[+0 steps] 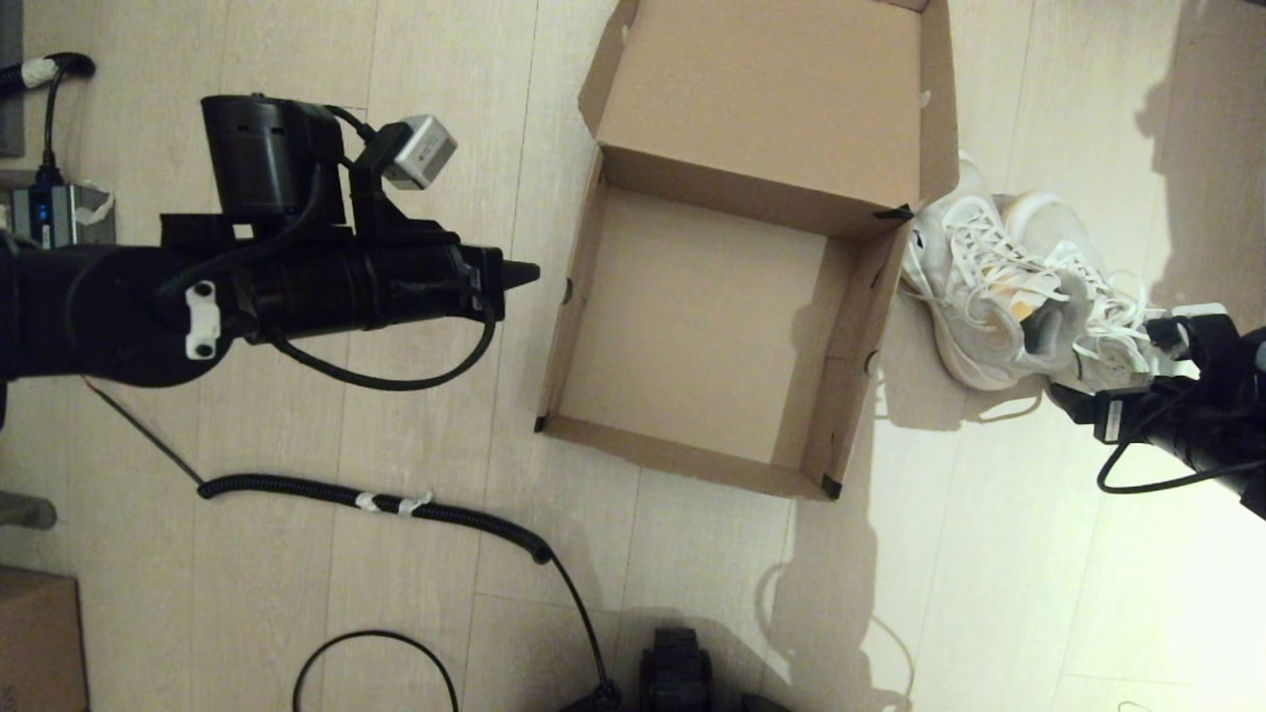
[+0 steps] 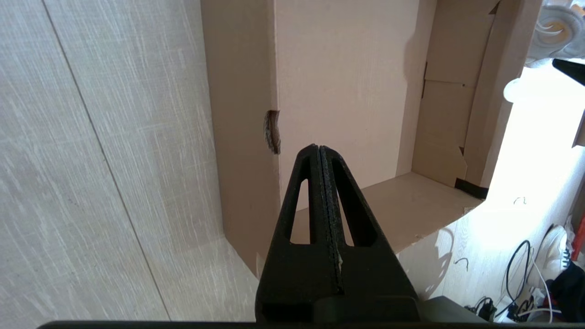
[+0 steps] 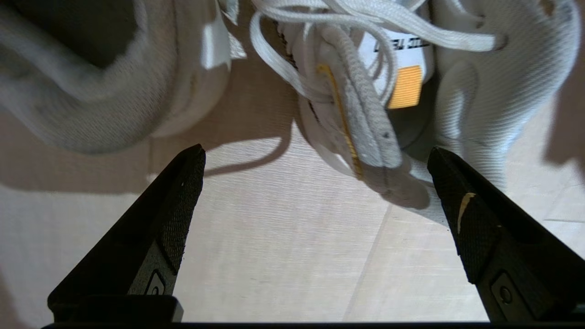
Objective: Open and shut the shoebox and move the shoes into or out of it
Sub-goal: Put the shoes into the shoe box
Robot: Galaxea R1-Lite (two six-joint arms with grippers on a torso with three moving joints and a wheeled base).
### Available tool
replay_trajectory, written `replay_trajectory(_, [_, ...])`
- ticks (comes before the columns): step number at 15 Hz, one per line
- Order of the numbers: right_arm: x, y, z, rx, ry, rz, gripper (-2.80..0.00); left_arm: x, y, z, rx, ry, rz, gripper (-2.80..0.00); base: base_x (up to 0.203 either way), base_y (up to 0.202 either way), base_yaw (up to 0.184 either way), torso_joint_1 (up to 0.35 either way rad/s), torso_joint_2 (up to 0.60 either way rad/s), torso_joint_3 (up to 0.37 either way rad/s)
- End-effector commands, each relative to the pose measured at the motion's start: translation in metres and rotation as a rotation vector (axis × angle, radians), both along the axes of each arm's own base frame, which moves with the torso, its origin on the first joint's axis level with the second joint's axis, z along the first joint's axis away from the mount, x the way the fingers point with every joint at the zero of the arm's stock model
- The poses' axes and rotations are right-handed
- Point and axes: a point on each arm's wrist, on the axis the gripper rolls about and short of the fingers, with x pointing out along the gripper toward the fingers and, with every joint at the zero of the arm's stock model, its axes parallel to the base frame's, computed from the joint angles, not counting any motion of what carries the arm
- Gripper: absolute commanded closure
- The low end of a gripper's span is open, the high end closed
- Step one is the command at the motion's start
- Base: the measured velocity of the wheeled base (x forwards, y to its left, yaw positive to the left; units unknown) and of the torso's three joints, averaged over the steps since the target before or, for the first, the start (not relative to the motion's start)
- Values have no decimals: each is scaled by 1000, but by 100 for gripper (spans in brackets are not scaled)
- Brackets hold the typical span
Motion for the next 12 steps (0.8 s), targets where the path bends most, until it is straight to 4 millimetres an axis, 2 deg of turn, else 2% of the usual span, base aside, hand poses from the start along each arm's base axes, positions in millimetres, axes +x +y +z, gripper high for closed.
replay_trajectory(1, [4, 2, -4, 47, -5, 4, -280, 0, 0, -1, 0, 2, 0, 0, 0, 0, 0, 0, 0, 0])
replay_trajectory(3, [6, 1, 0, 168, -45, -15, -280, -1, 0, 0, 0, 0, -2, 0, 0, 0, 0, 0, 0, 0])
replay_trajectory(4, [5, -6, 0, 232, -57, -34, -280, -1, 0, 1, 0, -2, -2, 0, 0, 0, 0, 0, 0, 0])
replay_trajectory(7, [-16, -63, -4, 298, -55, -129, -280, -2, -7, -1, 0, -1, -22, 0, 0, 0, 0, 0, 0, 0])
replay_trajectory(9, [-27, -89, 0, 347, -22, -164, -280, -3, -11, -1, -2, -6, -33, 0, 0, 0, 0, 0, 0, 0])
replay_trajectory(10, [-30, -92, 6, 380, -15, -174, -280, -4, -12, 0, -3, -5, -37, 0, 0, 0, 0, 0, 0, 0])
replay_trajectory(12, [-36, -86, 17, 449, -11, -159, -280, -7, -12, 2, -6, -11, -38, 0, 0, 0, 0, 0, 0, 0])
